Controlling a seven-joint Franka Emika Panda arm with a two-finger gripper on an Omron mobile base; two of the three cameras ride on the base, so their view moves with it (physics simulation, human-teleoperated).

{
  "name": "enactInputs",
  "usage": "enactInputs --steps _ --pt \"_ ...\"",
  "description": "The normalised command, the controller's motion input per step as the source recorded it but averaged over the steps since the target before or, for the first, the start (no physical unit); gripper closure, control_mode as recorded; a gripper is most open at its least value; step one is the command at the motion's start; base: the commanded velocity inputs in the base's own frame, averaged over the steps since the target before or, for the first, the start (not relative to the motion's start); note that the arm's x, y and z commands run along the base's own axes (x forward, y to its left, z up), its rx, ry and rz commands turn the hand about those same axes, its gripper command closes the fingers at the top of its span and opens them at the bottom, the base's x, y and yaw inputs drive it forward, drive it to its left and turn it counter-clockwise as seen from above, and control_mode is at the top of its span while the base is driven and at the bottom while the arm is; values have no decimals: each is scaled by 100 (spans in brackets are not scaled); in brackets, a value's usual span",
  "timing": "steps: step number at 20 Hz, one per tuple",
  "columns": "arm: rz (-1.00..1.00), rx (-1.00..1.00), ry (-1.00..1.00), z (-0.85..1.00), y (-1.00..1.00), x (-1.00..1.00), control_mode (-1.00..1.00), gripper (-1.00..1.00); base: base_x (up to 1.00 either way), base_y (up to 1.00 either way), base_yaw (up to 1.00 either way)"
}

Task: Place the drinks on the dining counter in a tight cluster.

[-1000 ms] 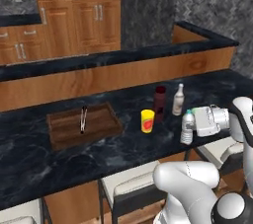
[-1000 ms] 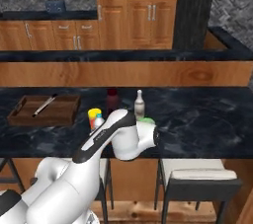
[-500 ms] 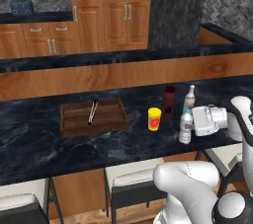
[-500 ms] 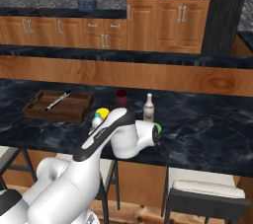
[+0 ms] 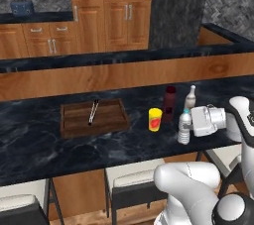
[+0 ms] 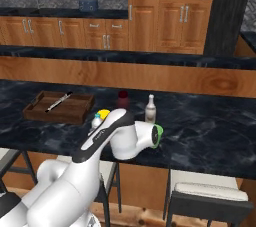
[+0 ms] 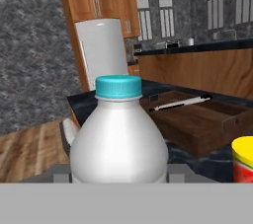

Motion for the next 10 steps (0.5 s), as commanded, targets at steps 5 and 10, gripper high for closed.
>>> enactInputs --steps 5,10 --pt "0 0 0 0 0 0 100 100 8 0 0" --pt "-5 -1 5 -2 -21 26 -100 100 6 -1 0"
